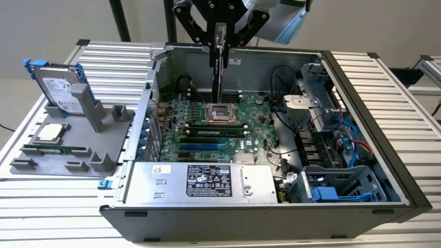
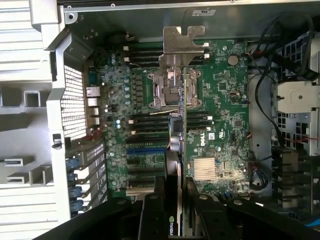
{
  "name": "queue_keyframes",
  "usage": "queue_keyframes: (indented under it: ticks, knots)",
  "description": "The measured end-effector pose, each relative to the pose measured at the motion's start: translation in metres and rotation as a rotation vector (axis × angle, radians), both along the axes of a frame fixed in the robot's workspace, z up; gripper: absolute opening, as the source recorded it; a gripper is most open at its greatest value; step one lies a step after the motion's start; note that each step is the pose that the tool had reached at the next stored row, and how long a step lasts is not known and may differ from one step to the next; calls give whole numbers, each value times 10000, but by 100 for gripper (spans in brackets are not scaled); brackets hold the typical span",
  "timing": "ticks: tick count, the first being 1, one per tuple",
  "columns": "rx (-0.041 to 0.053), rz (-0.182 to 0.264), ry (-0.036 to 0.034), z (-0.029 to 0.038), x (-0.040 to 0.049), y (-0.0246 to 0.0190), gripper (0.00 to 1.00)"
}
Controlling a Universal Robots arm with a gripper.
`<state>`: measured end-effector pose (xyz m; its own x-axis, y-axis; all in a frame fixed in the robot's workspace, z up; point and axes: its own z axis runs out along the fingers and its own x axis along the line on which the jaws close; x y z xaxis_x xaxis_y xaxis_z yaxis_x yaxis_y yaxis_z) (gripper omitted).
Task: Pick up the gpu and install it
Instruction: 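Pick up the gpu and move the gpu toward the slot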
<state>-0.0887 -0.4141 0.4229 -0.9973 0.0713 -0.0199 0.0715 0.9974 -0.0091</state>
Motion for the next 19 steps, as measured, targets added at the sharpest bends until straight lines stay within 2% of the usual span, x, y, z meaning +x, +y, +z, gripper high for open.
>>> queue_keyframes:
  ticks: [12, 19]
  knots:
    - [-3, 0, 0, 0, 7, 0, 0]
    - [-3, 1, 0, 0, 49, 0, 0]
